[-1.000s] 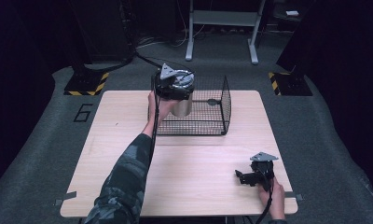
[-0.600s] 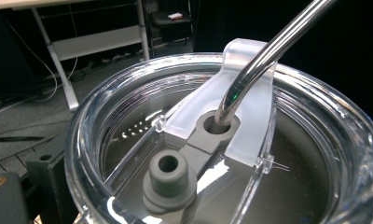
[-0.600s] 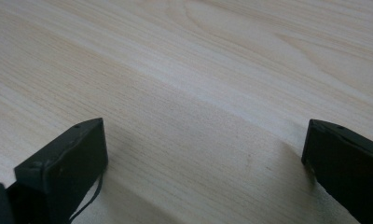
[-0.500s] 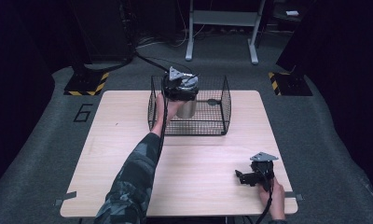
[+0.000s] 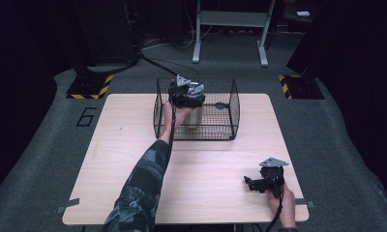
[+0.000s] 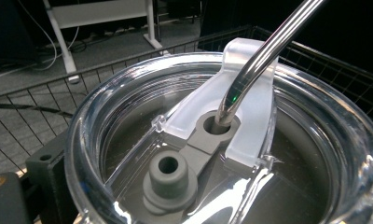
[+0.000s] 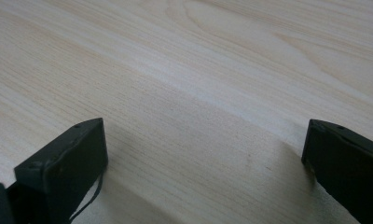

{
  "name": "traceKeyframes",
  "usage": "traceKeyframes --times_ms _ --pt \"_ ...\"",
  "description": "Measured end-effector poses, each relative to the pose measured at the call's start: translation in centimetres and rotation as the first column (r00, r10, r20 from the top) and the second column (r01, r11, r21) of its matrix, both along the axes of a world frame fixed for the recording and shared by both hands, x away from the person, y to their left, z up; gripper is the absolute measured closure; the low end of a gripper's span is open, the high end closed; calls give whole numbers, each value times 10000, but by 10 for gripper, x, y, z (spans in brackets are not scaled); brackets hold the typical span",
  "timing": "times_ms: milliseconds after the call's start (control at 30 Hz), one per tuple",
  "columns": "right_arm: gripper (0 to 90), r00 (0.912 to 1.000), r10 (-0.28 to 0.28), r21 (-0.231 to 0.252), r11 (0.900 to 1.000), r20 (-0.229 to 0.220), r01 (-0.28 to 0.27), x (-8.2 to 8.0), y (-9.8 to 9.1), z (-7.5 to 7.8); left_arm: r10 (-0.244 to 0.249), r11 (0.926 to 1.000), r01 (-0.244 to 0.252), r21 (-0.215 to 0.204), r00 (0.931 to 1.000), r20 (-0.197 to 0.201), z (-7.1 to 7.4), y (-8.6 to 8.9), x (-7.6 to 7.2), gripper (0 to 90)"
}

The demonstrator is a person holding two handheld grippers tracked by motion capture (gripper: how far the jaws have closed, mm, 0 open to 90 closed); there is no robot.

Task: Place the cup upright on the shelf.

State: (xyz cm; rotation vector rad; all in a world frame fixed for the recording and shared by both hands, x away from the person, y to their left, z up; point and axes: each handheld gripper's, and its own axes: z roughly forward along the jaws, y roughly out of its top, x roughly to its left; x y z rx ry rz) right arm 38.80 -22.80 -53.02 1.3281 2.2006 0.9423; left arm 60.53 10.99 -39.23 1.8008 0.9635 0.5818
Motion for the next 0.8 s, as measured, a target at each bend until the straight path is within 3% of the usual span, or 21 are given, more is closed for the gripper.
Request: traceKeyframes --times_ms 567,600,800 --pt "0 10000 -3 9 10000 -68 3 0 0 0 159 9999 -162 -55 9985 -515 -13 -4 3 37" --pt "0 10000 11 -4 10000 -38 -11 0 0 0 102 9998 -93 169 9982 -583 -13 -4 4 37" --pt "0 10000 -16 17 10000 -32 17 0 0 0 64 9996 -43 280 9972 -751 -15 -5 5 37"
